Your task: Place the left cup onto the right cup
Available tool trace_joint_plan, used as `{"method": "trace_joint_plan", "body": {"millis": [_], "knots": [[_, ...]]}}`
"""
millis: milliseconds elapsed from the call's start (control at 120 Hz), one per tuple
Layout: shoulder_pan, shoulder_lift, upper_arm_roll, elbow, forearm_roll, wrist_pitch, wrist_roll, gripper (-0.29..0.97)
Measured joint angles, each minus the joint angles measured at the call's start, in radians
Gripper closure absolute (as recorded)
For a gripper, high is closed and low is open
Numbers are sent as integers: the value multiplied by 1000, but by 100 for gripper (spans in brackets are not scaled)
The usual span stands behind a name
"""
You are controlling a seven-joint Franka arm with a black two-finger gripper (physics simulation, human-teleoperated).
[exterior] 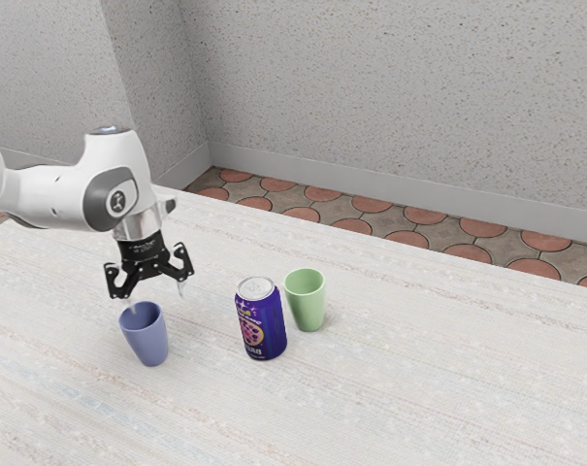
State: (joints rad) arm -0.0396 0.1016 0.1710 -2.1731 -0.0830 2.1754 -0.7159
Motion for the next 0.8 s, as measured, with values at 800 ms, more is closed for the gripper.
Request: {"method": "trace_joint_plan", "body": {"millis": [800], "knots": [[4,54,0,7,-8,46,10,38]]}}
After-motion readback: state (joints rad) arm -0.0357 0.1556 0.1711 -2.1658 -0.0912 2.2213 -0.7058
